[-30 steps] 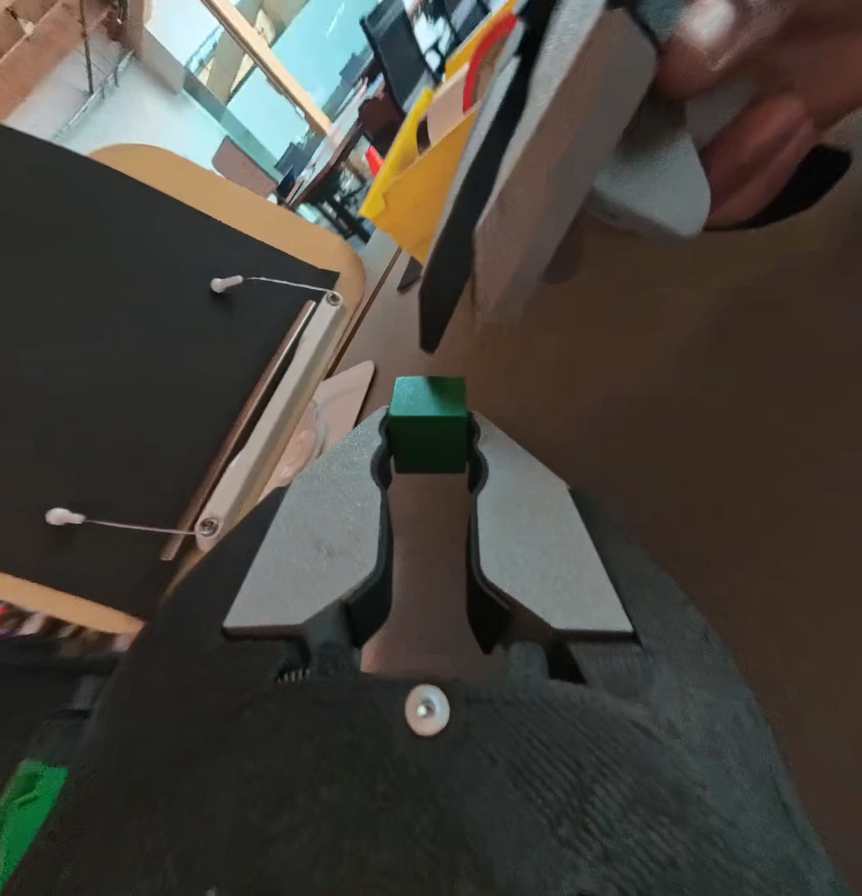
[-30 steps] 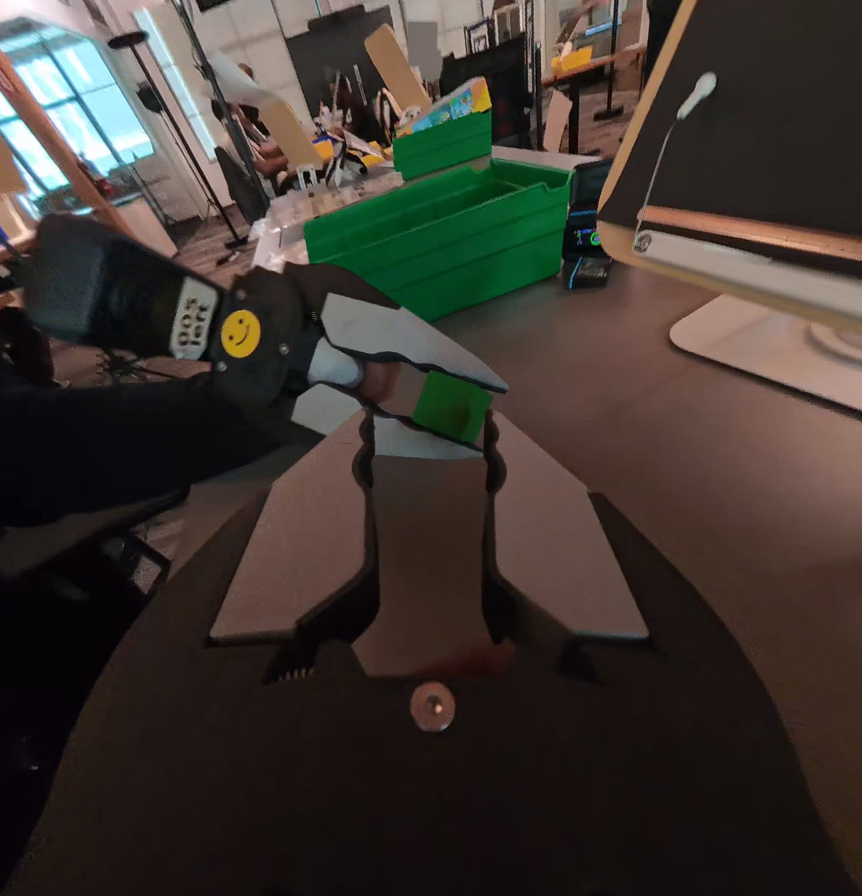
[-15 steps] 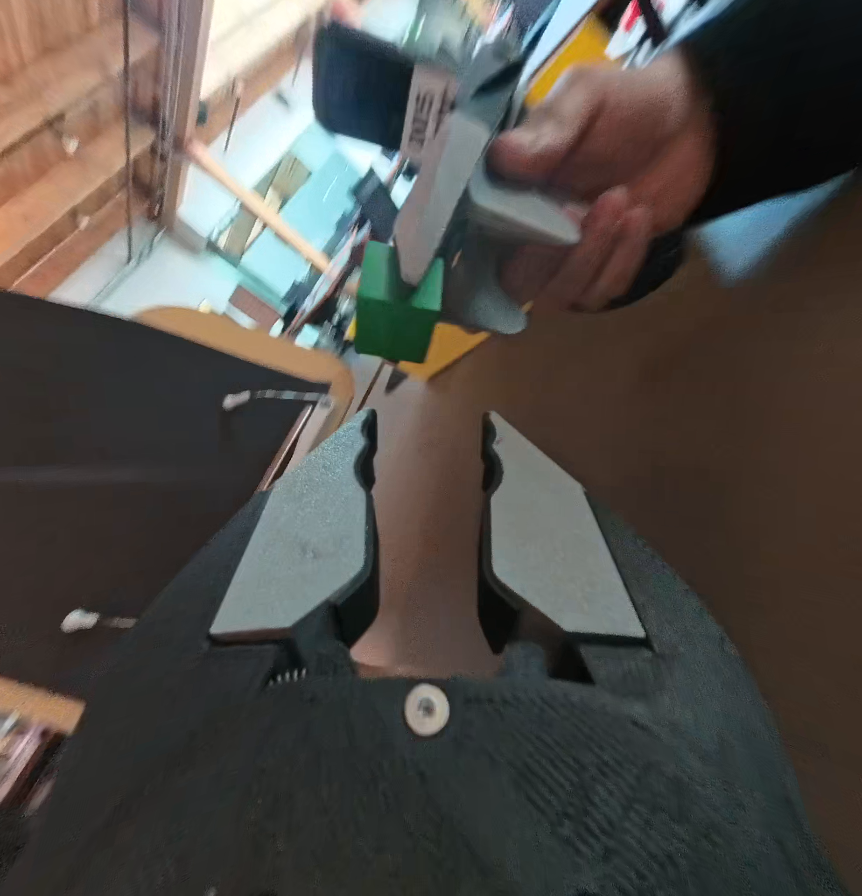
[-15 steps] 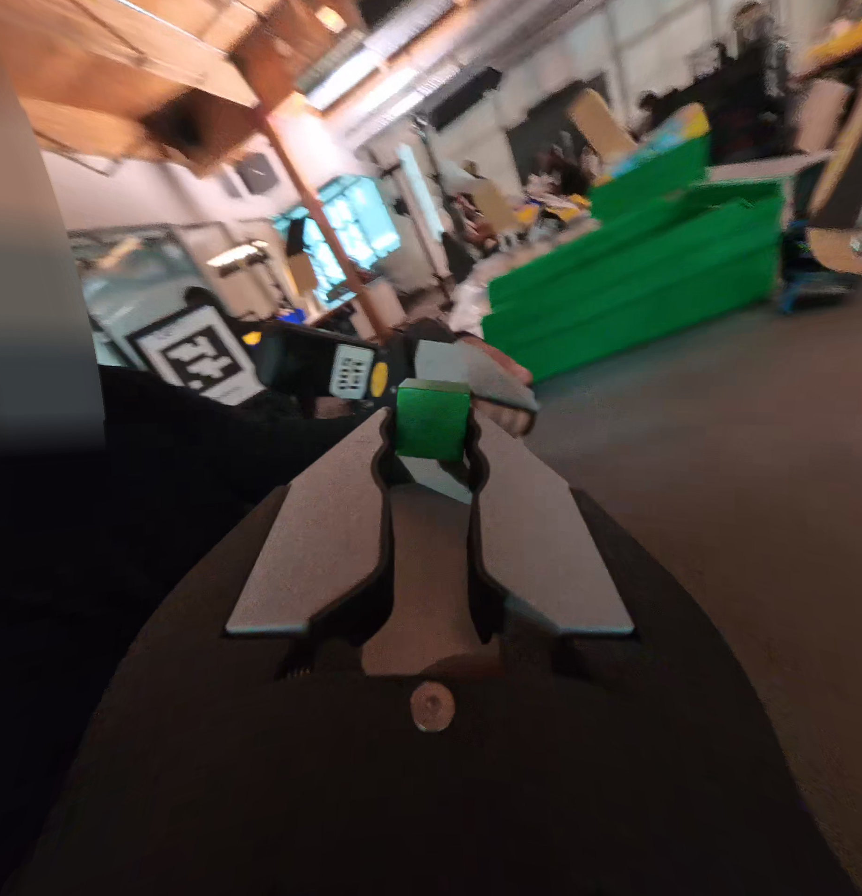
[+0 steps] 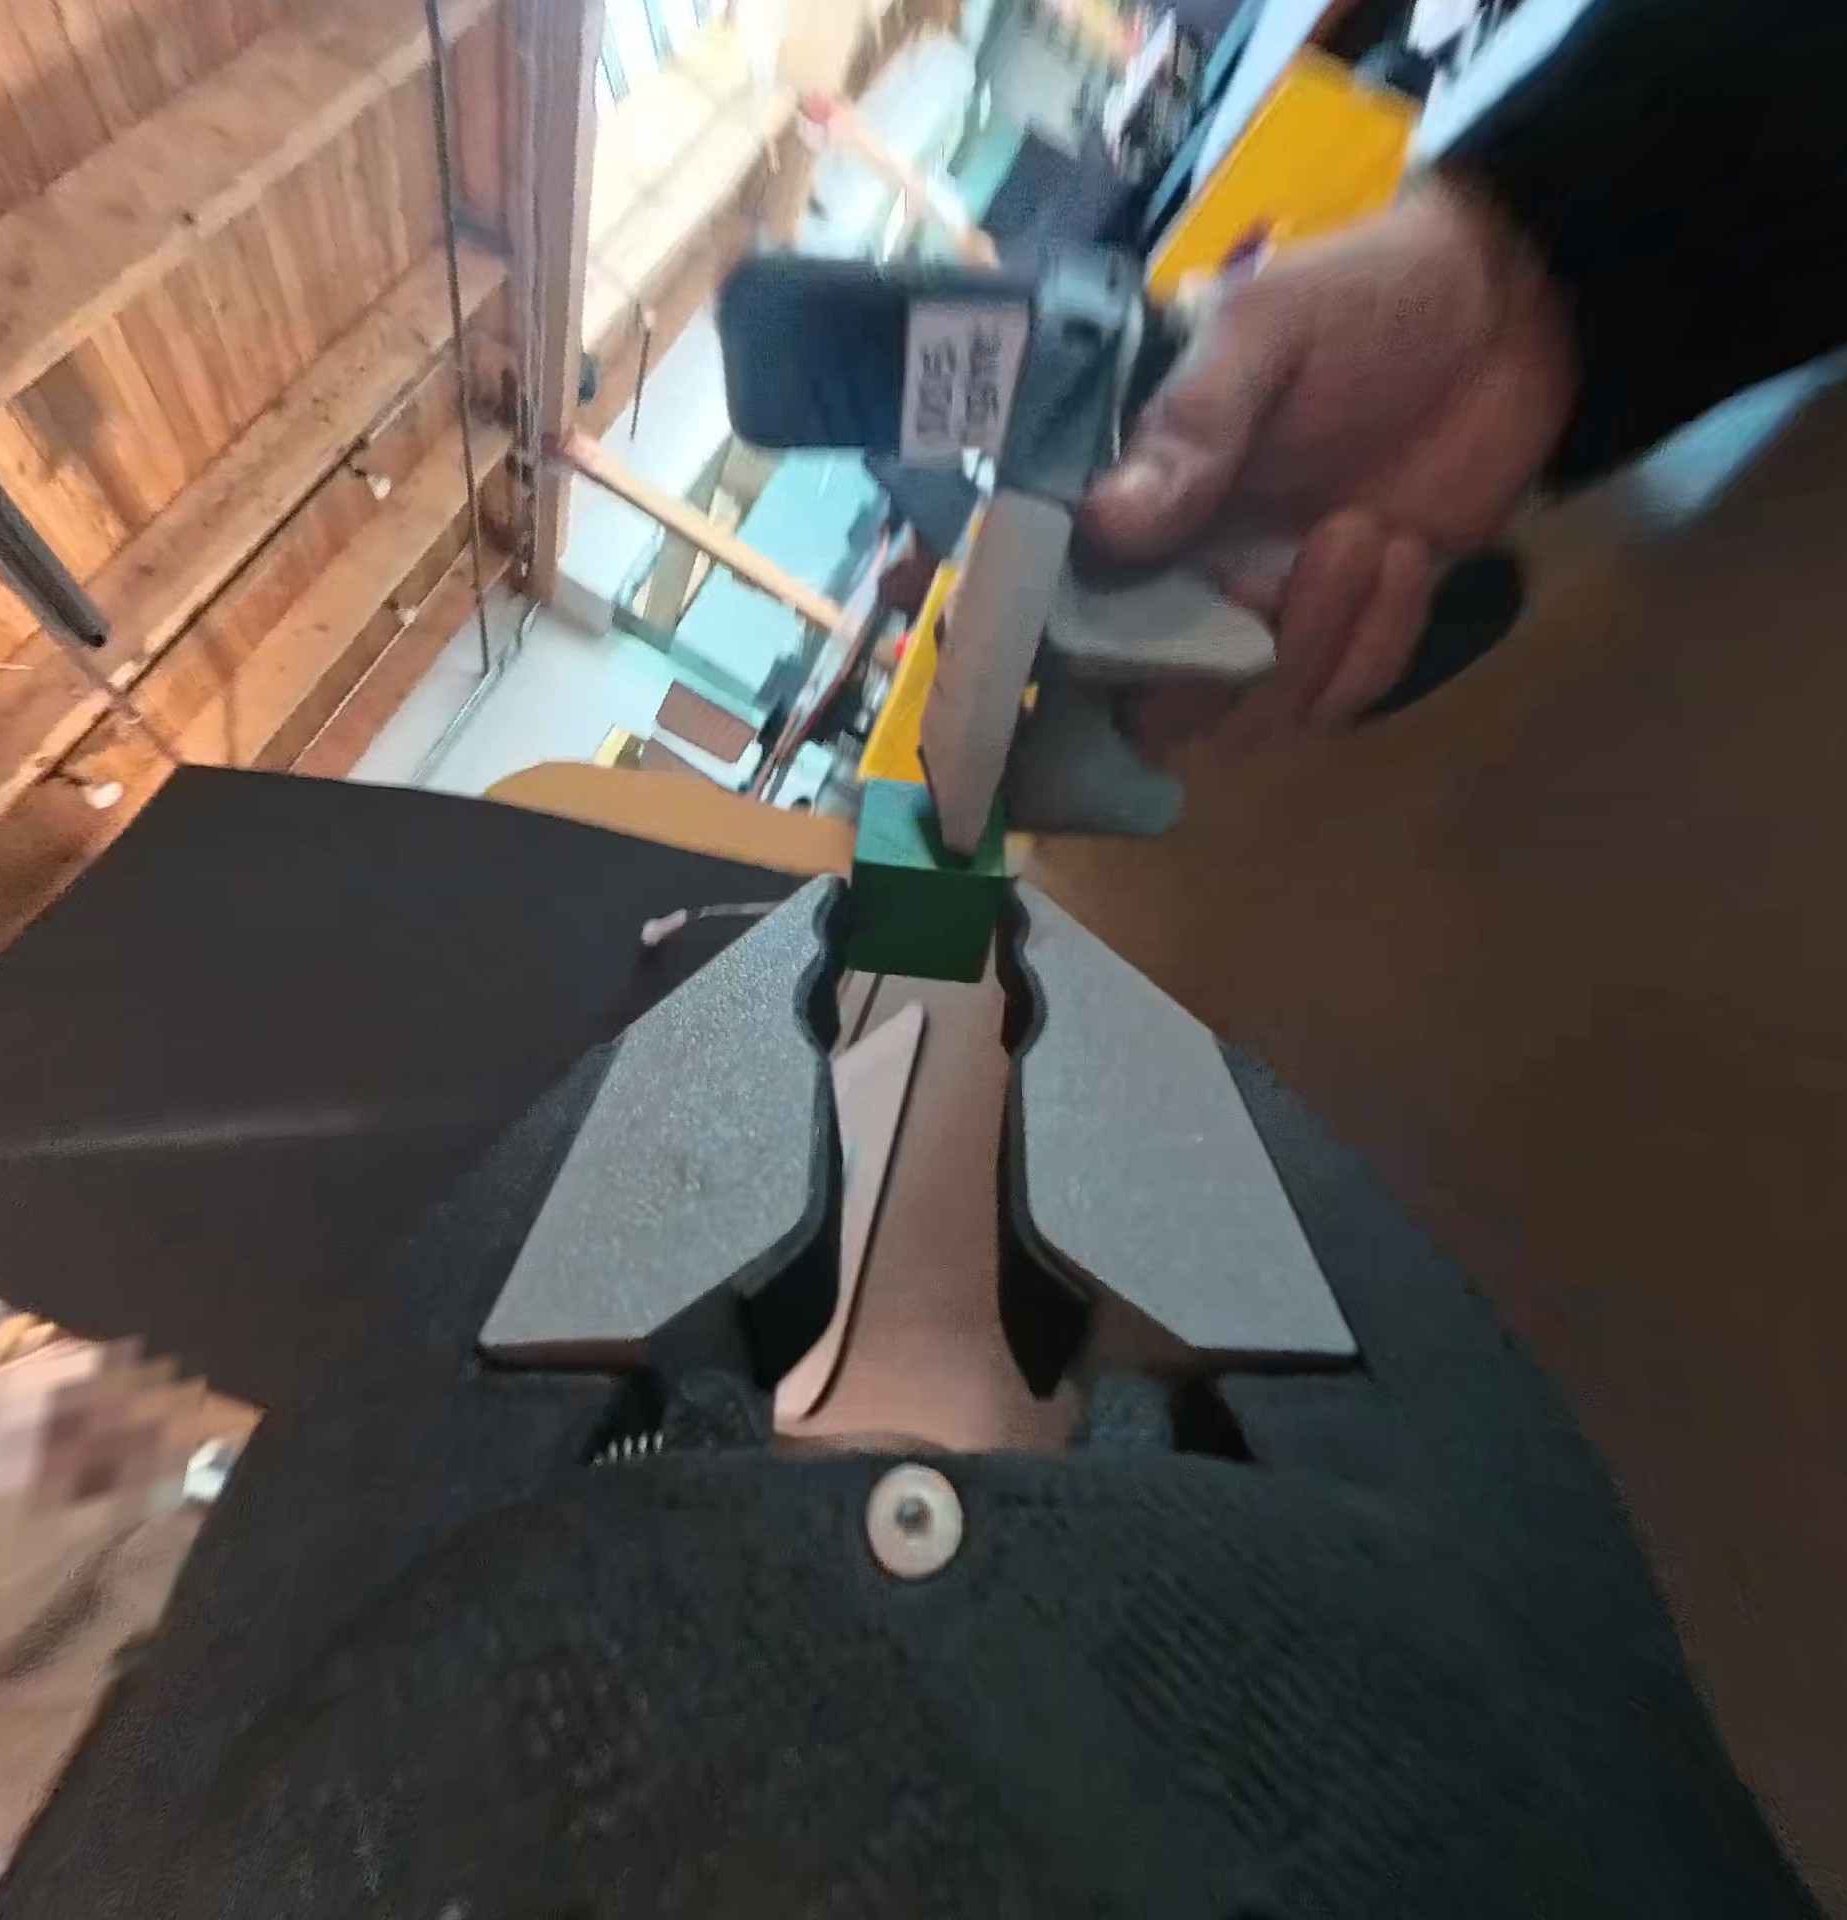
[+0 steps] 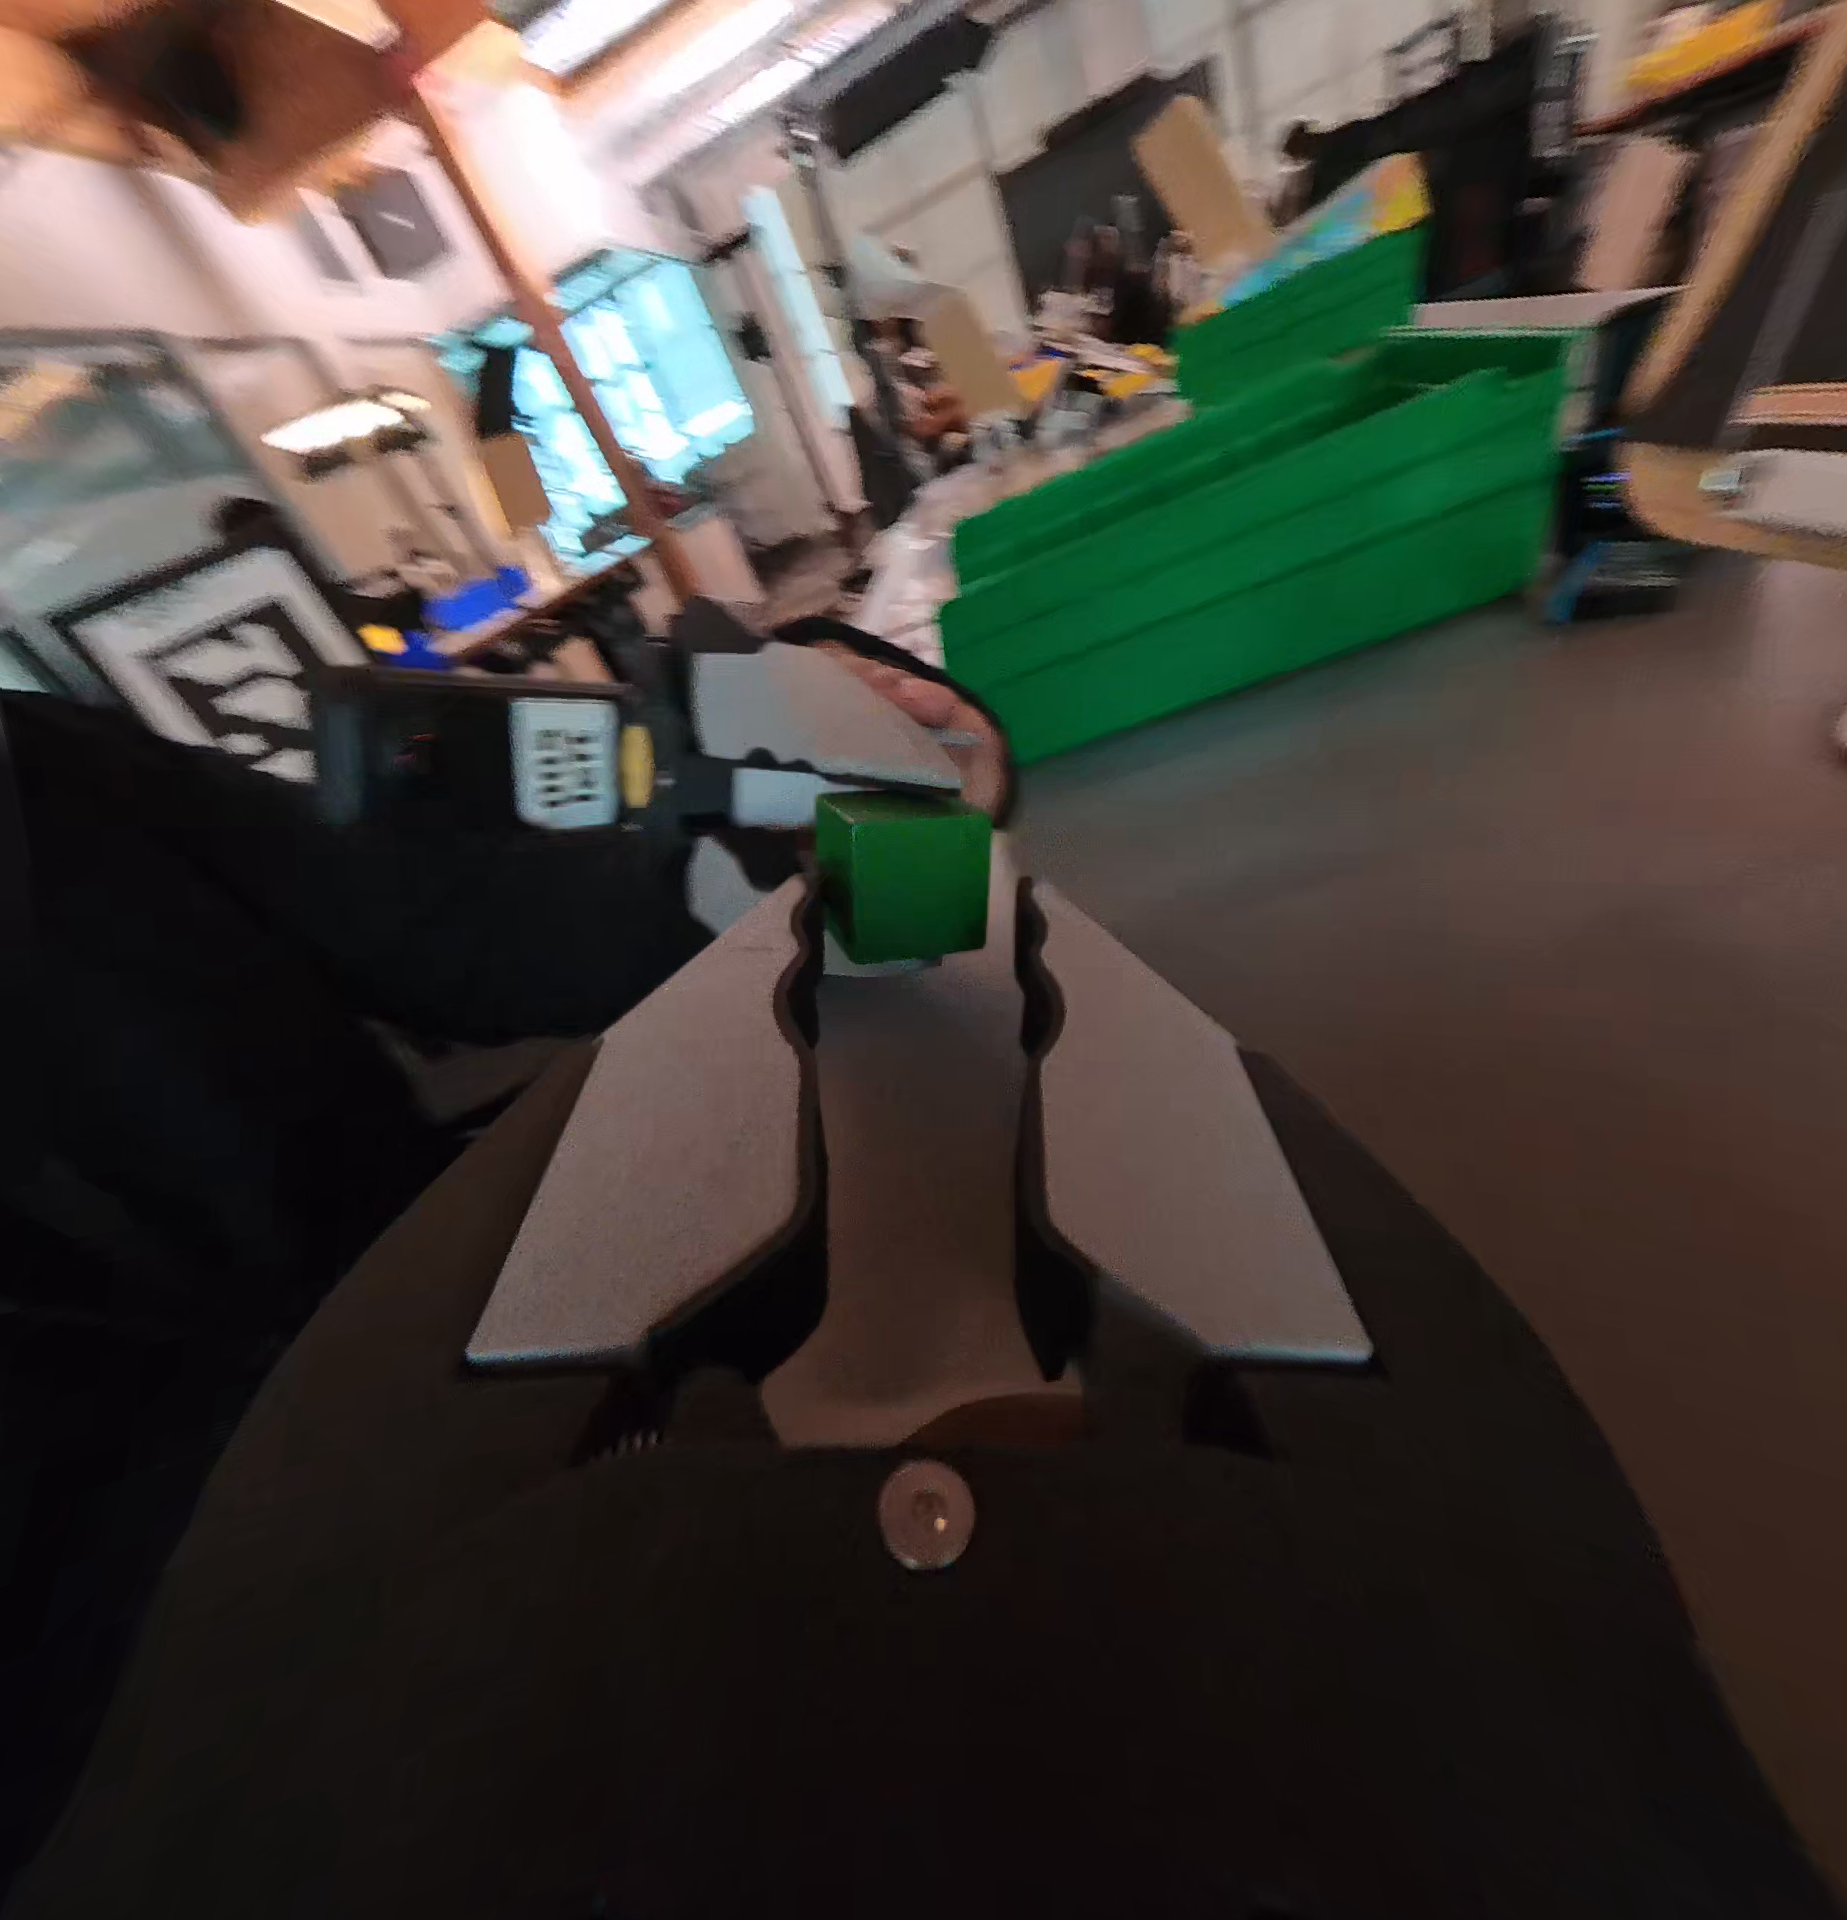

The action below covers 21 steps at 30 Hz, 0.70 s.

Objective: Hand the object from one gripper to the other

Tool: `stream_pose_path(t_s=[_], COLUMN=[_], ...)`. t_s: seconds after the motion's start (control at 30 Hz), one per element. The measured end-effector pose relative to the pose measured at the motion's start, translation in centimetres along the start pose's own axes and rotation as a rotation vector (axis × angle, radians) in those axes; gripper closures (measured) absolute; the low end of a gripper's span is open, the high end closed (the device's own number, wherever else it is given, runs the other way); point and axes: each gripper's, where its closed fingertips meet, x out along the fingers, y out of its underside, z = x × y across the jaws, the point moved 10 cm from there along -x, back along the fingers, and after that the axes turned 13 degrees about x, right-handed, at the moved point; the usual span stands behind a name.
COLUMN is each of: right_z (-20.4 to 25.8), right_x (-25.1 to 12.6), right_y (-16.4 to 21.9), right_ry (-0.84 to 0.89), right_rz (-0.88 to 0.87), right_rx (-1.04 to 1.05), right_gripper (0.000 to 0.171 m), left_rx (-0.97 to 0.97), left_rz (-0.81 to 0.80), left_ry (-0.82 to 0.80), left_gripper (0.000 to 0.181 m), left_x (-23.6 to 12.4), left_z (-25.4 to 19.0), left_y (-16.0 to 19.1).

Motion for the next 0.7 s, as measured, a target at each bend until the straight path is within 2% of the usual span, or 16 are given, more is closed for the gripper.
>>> stream_pose_path(t_s=[0.13, 0.23, 0.27, 0.4, 0.53, 0.6, 0.7], right_z=[-0.2, 0.1, 0.1, -0.5, -0.5, -0.3, 0.5], right_x=[-0.1, 0.8, 1.2, 2.1, 2.2, 1.8, 1.1], right_y=[-0.2, -0.1, -0.1, 0.3, 0.4, 0.3, 0.1], right_ry=[0.253, 0.348, 0.376, 0.497, 0.499, 0.407, 0.178], right_rz=[-0.007, 0.001, 0.006, 0.046, 0.046, 0.062, 0.053], right_rx=[-0.12, -0.174, -0.182, -0.216, -0.238, -0.207, -0.137], right_gripper=[0.133, 0.128, 0.127, 0.138, 0.142, 0.143, 0.145], left_rx=[0.123, 0.19, 0.213, 0.227, 0.207, 0.115, -0.054], left_rz=[0.195, 0.307, 0.332, 0.337, 0.287, 0.148, 0.003], left_ry=[0.024, 0.046, 0.044, 0.037, 0.025, 0.029, 0.067], left_gripper=[0.156, 0.155, 0.155, 0.156, 0.156, 0.155, 0.149], left_x=[1.1, 1.7, 1.9, 2.0, 1.9, 1.2, 0.2], left_z=[-0.8, -1.3, -1.4, -1.6, -1.7, -1.4, -0.5], left_y=[0.8, 1.2, 1.3, 0.8, 0.6, 0.6, 0.7])
